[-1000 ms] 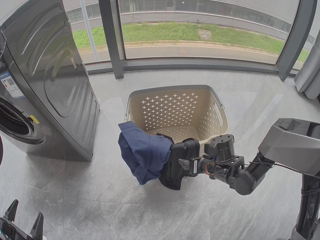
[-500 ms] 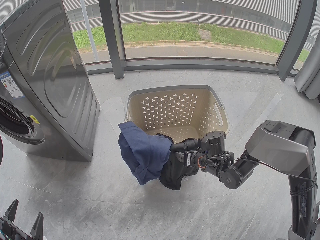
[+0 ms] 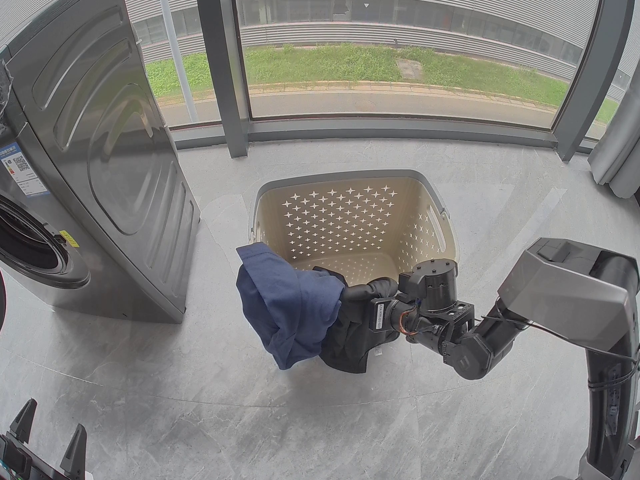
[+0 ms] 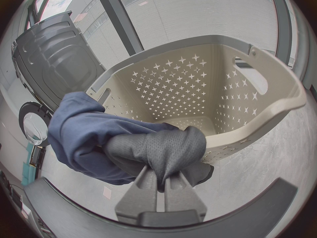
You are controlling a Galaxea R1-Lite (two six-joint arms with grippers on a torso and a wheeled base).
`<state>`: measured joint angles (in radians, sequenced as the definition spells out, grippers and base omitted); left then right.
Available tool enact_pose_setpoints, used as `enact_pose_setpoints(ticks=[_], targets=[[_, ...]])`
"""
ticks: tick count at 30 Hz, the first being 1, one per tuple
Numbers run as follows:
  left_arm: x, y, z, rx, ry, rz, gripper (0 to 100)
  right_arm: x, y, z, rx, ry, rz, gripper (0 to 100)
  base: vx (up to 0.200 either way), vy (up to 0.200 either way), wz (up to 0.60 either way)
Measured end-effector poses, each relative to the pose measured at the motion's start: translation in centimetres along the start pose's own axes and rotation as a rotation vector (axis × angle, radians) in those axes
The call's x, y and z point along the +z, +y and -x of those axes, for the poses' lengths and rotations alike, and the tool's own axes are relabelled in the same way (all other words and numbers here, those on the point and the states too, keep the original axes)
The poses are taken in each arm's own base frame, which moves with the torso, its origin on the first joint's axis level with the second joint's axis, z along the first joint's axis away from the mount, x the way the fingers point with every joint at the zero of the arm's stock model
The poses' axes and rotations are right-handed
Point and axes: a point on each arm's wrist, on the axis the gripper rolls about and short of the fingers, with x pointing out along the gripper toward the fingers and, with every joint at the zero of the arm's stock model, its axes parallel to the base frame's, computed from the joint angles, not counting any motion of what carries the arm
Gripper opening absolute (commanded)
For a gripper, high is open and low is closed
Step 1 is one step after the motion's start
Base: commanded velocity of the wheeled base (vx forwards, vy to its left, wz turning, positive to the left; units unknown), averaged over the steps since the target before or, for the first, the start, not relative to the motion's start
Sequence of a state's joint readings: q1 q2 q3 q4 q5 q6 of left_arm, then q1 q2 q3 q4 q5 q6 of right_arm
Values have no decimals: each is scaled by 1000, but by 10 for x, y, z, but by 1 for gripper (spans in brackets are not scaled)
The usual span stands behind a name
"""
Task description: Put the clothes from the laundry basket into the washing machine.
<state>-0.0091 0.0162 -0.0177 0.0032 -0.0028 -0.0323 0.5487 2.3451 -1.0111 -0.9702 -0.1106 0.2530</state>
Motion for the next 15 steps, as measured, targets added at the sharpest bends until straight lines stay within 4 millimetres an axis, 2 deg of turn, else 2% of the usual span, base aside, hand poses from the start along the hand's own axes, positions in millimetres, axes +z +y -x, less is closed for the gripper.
enact_pose_setpoints(ticks=[4, 15], targets=[[0, 0, 0, 0, 0, 1, 100, 14, 1, 22, 6, -15, -3, 0, 0, 0, 0], [0, 0, 0, 0, 0, 0, 100, 75, 9, 101, 59, -170, -74, 0, 0, 0, 0]])
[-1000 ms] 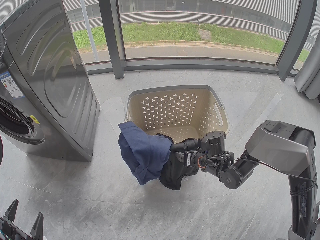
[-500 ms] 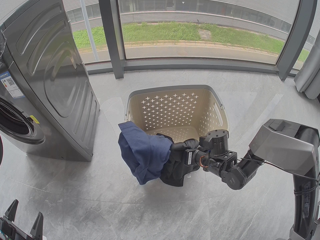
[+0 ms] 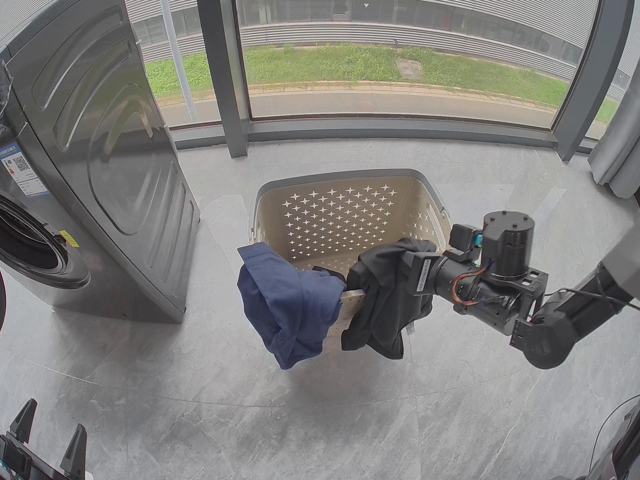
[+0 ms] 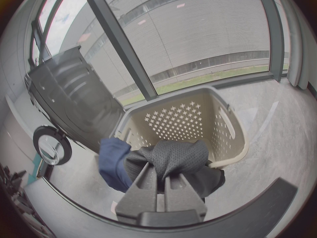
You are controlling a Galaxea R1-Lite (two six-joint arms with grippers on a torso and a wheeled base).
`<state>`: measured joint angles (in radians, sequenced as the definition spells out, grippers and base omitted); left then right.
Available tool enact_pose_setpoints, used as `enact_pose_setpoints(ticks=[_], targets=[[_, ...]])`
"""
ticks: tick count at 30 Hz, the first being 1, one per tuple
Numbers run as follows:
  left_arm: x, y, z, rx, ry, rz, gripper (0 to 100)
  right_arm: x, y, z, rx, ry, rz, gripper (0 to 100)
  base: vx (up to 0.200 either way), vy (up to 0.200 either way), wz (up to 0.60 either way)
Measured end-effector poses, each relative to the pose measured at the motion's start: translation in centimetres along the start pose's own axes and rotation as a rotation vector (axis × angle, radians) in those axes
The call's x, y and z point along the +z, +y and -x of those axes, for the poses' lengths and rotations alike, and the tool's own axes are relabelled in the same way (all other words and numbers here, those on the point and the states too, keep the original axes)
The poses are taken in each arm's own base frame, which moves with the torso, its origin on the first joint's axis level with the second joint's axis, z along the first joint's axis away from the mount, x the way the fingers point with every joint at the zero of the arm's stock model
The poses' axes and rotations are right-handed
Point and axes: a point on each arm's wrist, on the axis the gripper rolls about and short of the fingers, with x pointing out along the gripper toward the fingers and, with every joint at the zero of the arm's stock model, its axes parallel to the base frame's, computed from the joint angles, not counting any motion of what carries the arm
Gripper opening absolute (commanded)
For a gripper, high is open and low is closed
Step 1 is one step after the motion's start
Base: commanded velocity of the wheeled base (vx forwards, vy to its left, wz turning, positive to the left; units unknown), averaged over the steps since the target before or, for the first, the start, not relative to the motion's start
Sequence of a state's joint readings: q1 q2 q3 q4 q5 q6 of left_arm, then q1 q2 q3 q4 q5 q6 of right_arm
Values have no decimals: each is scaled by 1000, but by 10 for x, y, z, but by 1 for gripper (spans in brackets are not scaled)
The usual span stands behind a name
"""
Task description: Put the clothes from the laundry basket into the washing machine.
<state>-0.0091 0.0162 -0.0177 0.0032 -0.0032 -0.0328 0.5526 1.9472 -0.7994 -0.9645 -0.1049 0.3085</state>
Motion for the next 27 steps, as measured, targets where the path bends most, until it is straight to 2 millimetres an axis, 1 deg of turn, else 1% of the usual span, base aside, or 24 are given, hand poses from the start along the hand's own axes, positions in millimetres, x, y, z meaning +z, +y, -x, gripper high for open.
enact_pose_setpoints(ticks=[2, 9, 13, 15, 19, 22, 27], targets=[[0, 0, 0, 0, 0, 0, 100, 13, 3, 9, 15, -44, -18, 0, 0, 0, 0], [0, 0, 0, 0, 0, 0, 100, 40, 8, 32, 40, -133, -30, 0, 0, 0, 0], [0, 0, 0, 0, 0, 0, 100, 61, 11, 57, 67, -208, -33, 0, 0, 0, 0], [0, 0, 0, 0, 0, -1, 100, 72, 13, 73, 90, -246, -24, 0, 0, 0, 0], [0, 0, 0, 0, 0, 0, 100, 91, 18, 104, 126, -315, 23, 0, -200, 0, 0], [0, 0, 0, 0, 0, 1, 100, 100, 19, 123, 144, -354, 49, 0, -200, 0, 0], [0, 0, 0, 0, 0, 4, 100, 108, 19, 141, 157, -398, 54, 0, -200, 0, 0]])
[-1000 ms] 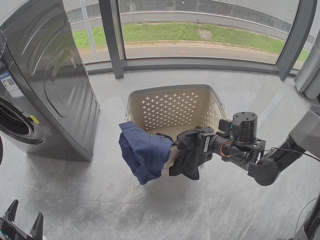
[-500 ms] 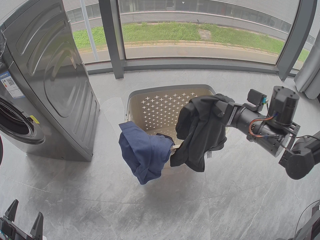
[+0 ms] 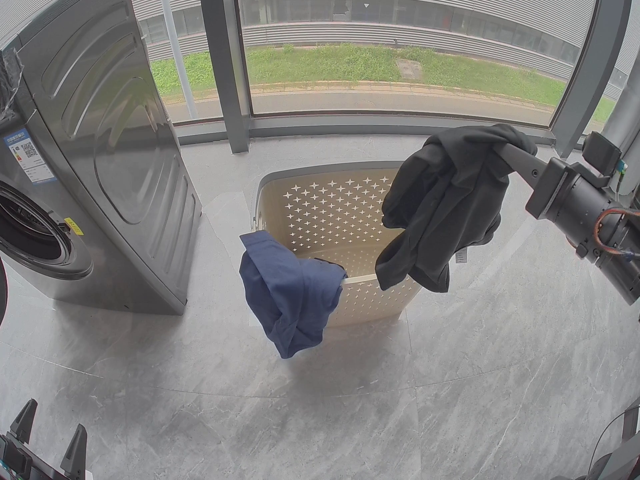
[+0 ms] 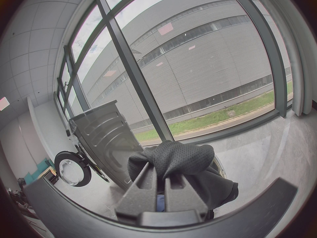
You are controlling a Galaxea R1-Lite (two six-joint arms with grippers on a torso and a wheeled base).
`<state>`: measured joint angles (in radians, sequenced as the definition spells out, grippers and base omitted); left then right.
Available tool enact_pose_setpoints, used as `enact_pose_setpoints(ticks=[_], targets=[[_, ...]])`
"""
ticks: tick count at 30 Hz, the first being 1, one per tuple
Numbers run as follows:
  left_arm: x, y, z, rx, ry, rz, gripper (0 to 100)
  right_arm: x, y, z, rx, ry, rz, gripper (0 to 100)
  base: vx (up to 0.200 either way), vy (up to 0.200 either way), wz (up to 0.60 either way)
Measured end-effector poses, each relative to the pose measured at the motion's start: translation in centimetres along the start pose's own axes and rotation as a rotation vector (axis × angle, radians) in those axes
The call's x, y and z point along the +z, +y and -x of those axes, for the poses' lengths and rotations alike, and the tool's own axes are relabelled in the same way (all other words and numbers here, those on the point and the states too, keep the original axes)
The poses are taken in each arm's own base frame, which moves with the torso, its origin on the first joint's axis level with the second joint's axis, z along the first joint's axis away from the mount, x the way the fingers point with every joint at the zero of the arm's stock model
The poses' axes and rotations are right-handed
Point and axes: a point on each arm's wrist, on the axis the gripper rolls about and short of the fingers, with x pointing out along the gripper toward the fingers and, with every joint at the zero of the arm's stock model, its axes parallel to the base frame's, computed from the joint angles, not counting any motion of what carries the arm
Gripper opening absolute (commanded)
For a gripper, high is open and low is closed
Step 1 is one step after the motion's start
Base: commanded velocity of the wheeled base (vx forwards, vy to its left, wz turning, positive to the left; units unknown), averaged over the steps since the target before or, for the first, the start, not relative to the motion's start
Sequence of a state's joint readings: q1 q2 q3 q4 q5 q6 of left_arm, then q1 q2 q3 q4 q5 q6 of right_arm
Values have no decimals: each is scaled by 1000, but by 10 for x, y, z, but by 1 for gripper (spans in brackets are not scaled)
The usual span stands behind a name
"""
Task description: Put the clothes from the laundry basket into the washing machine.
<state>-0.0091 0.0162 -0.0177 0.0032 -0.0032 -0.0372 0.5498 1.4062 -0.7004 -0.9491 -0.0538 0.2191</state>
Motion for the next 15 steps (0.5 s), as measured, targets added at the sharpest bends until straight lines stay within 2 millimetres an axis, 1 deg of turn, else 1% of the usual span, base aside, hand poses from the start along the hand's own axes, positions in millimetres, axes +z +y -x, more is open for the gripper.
enact_pose_setpoints(ticks=[6, 15], targets=[[0, 0, 0, 0, 0, 2, 100, 10, 3, 11, 12, -33, -1, 0, 0, 0, 0], [0, 0, 0, 0, 0, 4, 100, 12, 3, 16, 15, -41, -3, 0, 0, 200, 0]])
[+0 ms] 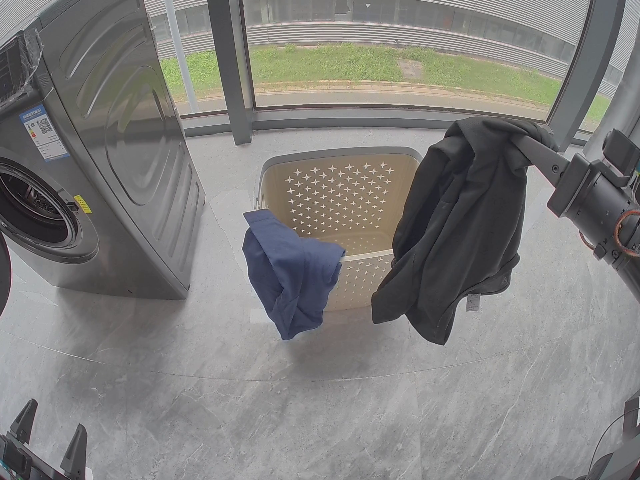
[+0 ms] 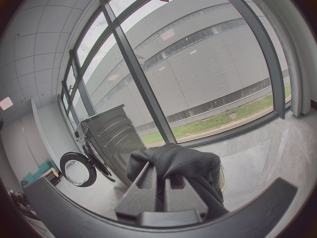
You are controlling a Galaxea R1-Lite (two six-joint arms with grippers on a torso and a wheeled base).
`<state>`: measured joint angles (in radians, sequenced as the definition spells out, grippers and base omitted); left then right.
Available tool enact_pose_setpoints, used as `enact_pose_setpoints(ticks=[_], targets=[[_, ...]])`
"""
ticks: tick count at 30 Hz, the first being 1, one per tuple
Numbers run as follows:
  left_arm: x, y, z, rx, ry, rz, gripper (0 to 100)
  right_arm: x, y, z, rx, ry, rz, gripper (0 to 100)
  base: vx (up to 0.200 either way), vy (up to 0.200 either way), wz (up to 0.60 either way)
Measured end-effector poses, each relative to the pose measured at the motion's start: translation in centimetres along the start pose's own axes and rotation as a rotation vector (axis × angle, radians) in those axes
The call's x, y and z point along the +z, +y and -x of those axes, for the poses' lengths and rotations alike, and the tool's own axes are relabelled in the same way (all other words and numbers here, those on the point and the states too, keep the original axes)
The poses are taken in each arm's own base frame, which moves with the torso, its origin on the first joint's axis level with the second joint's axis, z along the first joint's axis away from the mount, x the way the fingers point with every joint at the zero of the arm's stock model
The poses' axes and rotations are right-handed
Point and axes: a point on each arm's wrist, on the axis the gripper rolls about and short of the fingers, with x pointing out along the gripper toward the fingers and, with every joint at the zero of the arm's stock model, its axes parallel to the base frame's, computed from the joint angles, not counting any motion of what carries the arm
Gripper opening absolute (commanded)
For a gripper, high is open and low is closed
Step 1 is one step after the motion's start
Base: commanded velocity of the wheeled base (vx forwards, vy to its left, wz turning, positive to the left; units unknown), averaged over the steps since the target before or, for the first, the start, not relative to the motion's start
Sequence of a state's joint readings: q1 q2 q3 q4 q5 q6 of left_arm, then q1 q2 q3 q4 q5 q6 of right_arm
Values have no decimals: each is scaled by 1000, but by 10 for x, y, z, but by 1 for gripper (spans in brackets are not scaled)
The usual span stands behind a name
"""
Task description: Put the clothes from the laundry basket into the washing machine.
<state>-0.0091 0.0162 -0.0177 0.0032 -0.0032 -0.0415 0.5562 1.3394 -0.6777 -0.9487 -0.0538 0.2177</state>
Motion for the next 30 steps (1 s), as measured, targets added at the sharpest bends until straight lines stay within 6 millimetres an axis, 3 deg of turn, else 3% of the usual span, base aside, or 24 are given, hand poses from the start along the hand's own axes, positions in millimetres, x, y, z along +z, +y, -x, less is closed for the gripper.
enact_pose_setpoints(ticks=[30], targets=[[0, 0, 0, 1, 0, 4, 100, 0, 0, 0, -1, -2, 0, 0, 0, 200, 0]])
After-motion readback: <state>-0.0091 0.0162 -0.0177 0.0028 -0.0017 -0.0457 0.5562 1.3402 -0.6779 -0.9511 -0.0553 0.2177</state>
